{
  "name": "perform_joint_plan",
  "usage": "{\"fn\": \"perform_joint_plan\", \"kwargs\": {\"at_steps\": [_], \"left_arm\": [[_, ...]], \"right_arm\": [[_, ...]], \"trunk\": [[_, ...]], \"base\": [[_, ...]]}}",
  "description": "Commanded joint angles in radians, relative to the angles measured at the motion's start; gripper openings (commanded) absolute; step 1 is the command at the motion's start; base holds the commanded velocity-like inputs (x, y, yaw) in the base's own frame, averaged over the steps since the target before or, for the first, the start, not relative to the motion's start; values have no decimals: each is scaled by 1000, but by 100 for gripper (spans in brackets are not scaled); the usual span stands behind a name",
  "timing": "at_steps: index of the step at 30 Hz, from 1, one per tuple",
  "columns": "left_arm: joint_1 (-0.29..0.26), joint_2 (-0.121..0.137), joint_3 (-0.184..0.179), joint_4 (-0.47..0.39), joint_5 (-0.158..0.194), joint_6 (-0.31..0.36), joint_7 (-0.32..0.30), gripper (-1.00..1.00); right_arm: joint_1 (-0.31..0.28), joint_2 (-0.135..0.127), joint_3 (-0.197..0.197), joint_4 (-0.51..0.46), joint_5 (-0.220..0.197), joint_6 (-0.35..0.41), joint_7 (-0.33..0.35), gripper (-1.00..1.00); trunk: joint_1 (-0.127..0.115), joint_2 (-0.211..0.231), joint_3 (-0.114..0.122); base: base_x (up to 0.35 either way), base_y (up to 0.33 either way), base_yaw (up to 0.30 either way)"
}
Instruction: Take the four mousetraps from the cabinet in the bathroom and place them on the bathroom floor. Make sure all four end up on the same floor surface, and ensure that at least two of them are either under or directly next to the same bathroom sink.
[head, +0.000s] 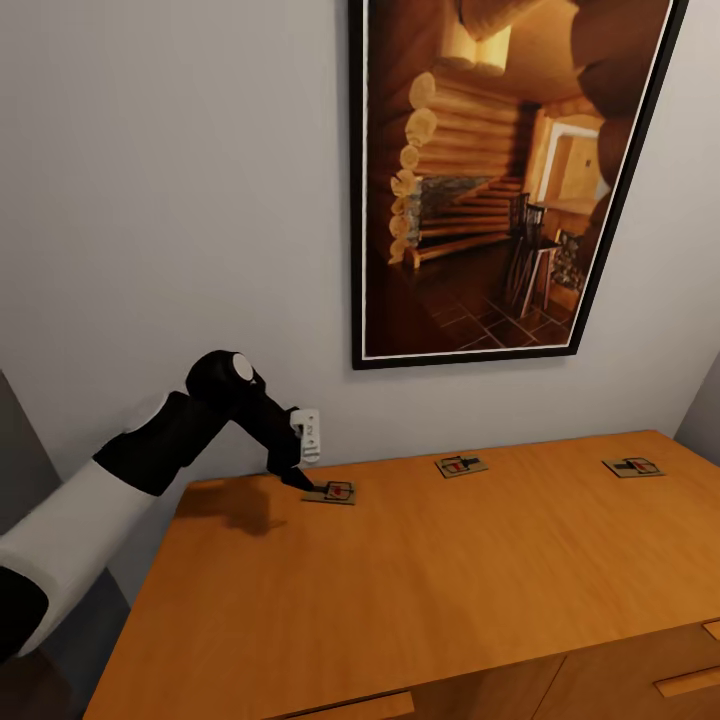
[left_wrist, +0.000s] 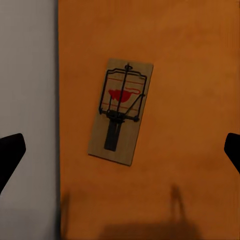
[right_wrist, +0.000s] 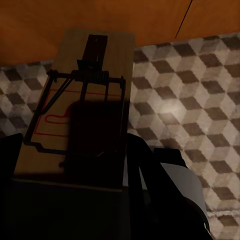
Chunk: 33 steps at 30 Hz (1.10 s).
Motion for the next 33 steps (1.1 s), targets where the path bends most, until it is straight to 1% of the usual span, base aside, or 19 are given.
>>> {"fn": "perform_joint_plan", "kwargs": {"at_steps": [1, 11, 33], "left_arm": [[-1, -1, -1, -1, -7, 11, -7, 100], [-1, -5, -1, 0, -7, 11, -7, 100], [-1, -1, 0, -1, -9, 11, -7, 100]], "right_arm": [[-1, 0, 8, 1, -12, -4, 5, -100], [-1, 0, 8, 1, -12, -4, 5, -100], [-1, 0, 8, 1, -12, -4, 5, -100]], "trunk": [[0, -1, -1], [0, -1, -3], [0, -1, -37]], "base": [[0, 0, 0], [0, 0, 0], [0, 0, 0]]}}
